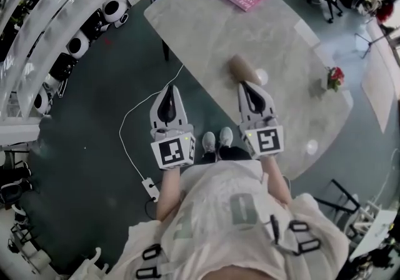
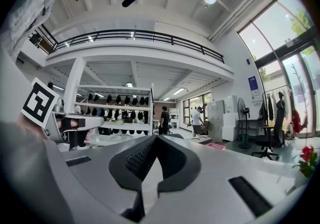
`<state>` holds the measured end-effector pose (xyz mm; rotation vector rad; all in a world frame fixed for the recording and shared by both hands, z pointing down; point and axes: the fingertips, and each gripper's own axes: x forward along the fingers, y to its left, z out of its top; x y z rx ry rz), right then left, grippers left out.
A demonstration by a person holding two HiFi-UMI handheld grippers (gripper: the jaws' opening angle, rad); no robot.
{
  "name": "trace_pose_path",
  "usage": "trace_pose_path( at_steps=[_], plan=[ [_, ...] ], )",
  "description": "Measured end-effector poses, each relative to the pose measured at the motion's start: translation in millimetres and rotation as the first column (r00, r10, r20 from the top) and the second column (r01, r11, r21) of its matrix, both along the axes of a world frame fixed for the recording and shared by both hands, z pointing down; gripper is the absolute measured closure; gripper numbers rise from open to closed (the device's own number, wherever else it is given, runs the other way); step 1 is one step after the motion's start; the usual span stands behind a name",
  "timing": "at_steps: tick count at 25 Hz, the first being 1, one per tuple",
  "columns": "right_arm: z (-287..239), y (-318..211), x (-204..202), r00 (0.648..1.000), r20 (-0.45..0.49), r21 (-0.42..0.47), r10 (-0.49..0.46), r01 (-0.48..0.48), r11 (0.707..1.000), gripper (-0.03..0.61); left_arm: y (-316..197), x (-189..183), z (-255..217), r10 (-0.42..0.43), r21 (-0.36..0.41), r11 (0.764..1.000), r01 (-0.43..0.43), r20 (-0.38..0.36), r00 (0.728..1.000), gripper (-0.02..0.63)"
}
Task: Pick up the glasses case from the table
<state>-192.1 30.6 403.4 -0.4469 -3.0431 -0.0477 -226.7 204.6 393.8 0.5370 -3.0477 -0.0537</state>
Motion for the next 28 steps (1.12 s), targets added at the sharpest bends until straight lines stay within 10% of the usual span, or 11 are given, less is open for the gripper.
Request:
trace_pose_path(
  at_steps=[12, 28],
  plan=[
    [-12, -62, 9, 0.998, 0.028, -0.032, 0.058, -0.057, 0.998, 0.577, -69, -2, 0, 0.039, -0.069, 0.997, -0.039, 0.001, 0.999, 0.612],
    [-16, -173, 27, 0.94, 0.054, -0.072, 0.336, -0.332, 0.941, 0.577, -199, -24, -21, 0.359, -0.091, 0.931, -0.354, 0.047, 0.932, 0.612]
  ],
)
